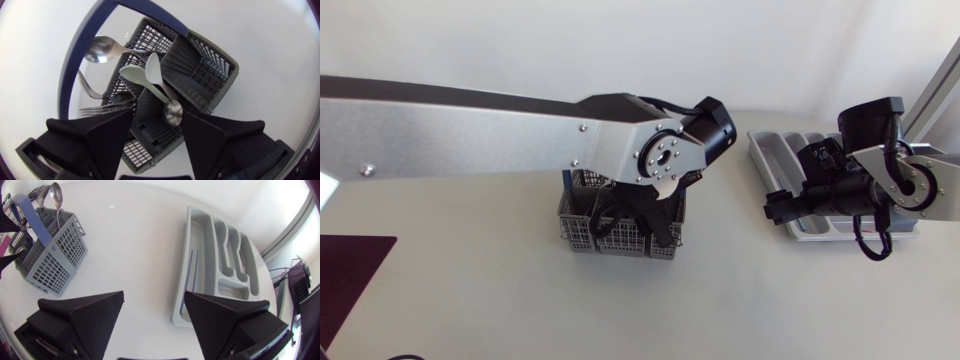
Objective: Sort the cutlery from the basket into the organizer compartments.
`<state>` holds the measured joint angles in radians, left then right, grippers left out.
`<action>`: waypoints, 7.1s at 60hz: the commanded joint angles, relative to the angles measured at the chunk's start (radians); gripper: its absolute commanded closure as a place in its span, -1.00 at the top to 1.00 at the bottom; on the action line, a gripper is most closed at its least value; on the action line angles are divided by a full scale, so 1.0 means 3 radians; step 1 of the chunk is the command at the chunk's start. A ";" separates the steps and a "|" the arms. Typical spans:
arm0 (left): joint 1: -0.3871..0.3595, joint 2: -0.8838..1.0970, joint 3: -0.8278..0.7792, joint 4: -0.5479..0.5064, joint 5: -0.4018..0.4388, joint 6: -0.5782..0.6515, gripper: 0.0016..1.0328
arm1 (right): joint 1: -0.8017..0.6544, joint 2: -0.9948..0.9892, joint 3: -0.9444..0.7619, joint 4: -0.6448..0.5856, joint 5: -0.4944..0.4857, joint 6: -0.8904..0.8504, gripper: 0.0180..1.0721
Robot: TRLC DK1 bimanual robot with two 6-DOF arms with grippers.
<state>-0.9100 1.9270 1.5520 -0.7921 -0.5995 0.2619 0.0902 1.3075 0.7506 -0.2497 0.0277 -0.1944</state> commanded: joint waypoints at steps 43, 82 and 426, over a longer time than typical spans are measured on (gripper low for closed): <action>-0.0132 -0.0119 -0.0597 0.0544 -0.0211 0.0211 -0.61 | 0.0052 -0.0058 -0.0129 0.0050 0.0025 -0.0017 0.65; -0.0137 -0.0160 -0.0832 0.0881 -0.0528 0.0329 -0.70 | 0.0047 -0.0038 -0.0155 0.0091 0.0041 -0.0027 0.65; -0.0152 -0.1602 -0.0162 -0.0034 0.0260 0.0104 -0.93 | 0.0589 -0.1198 -0.0283 -0.0139 -0.0312 -0.0206 0.69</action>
<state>-0.9356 1.4960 1.4570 -0.7822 -0.5278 0.2924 0.2394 1.0142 0.6987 -0.2718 -0.0456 -0.2287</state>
